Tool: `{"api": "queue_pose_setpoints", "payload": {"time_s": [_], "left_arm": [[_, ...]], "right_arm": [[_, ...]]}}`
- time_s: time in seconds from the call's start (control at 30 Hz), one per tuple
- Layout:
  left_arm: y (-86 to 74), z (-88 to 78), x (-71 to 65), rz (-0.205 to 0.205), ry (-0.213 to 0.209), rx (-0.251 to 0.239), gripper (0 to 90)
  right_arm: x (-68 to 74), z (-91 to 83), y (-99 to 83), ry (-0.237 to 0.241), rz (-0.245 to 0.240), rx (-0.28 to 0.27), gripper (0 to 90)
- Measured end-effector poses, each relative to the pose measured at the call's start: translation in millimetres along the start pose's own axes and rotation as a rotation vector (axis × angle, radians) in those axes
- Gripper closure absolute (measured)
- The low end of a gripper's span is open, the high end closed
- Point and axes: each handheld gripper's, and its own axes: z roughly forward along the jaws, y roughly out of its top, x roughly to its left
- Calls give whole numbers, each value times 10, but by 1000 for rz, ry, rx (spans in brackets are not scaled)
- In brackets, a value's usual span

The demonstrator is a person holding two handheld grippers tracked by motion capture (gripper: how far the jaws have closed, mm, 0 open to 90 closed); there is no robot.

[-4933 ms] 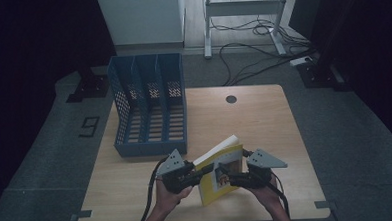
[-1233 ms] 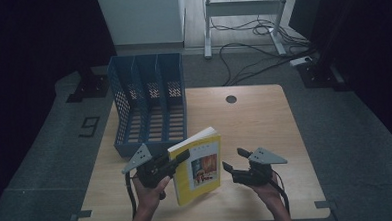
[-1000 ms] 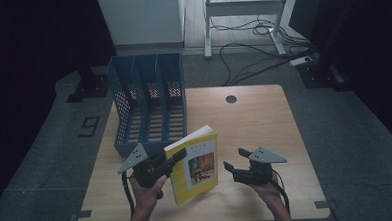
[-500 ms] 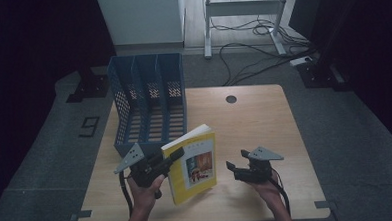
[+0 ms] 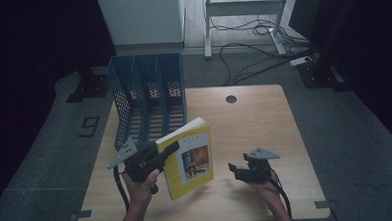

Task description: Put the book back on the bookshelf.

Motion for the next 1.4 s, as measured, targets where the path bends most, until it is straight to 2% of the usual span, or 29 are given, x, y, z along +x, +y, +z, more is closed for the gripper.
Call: {"api": "queue_pose_setpoints", "payload": {"time_s": [0.23, 0.6, 0.97, 1.23, 1.4], "left_arm": [[75, -14, 34, -9, 12, -11, 752], [185, -35, 46, 0, 27, -33, 752], [291, -86, 71, 3, 47, -58, 752], [371, -62, 66, 5, 40, -67, 752], [424, -58, 79, 4, 46, -73, 752]], "right_arm": [[-28, 48, -37, -25, 11, 32, 244], [-74, 114, -98, -59, 19, 74, 242], [-97, 144, -130, -67, 28, 96, 242], [-93, 198, -169, -72, 25, 126, 241], [-100, 201, -174, -81, 20, 122, 245]]}}
